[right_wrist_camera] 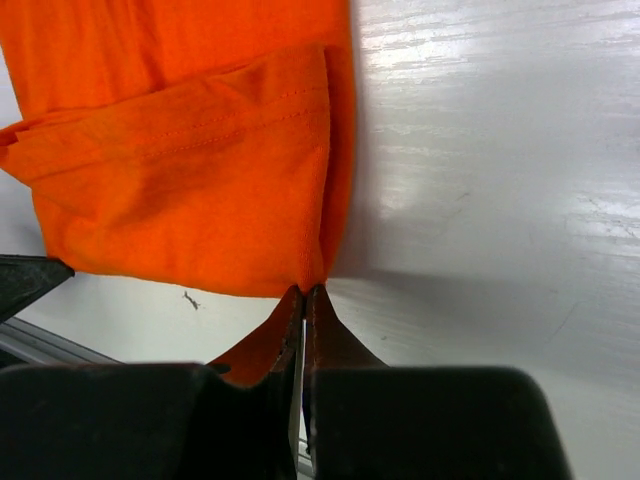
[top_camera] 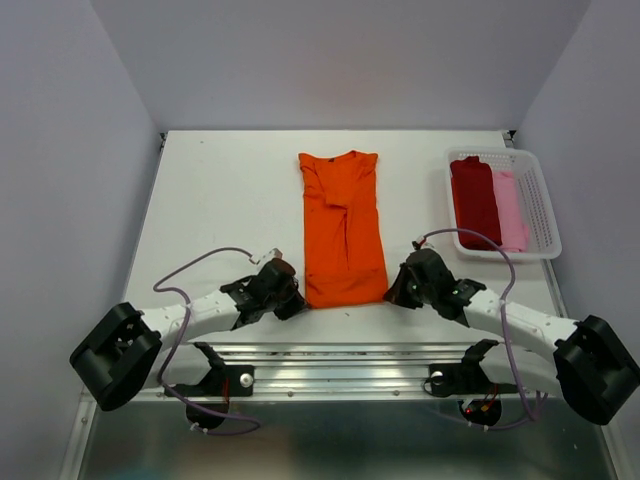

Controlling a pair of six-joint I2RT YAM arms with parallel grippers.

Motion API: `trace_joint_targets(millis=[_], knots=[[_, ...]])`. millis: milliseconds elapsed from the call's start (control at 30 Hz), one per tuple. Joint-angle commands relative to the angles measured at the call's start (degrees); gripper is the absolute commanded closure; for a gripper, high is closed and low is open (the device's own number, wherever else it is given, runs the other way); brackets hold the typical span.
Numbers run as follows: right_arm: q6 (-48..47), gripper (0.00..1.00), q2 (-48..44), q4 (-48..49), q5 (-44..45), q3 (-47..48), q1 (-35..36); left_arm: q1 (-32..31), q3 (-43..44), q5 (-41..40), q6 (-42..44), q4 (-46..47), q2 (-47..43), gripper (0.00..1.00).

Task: Roll the t-shirts
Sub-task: Roll the T-shirt to the center of the board.

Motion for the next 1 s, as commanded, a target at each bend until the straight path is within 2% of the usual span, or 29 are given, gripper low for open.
trace_joint_targets(millis=[0,133,267,400,967], knots=[[-0.22,0.99,-4.3,-4.09,-0.22,-0.67,0.91,-1.52,-1.22,-0.86,-2.59,-3.5,-4.4,1.0],[-0.49,0.99,-7.38,-7.52,0.3,0.55,0.91,-1.7,-0.61,-0.95,-3.91,-6.05,-8.28,1.0],[-1.36,0.99,-8.09,-9.73,2.41,3.45,0.91,-1.7,3.16,-5.07,-4.09,-10.52,-10.04,1.0],[-2.16,0.99,-7.3,-10.08,3.9,6.26,0.91,-1.44,7.91,-7.01,-4.0,-14.75,-8.46,1.0],[-5.58,0.99,-2.12,-9.9,7.77,13.39,0.91,2.42,16.79,-6.05,-2.77,-18.01,-1.08,1.0]])
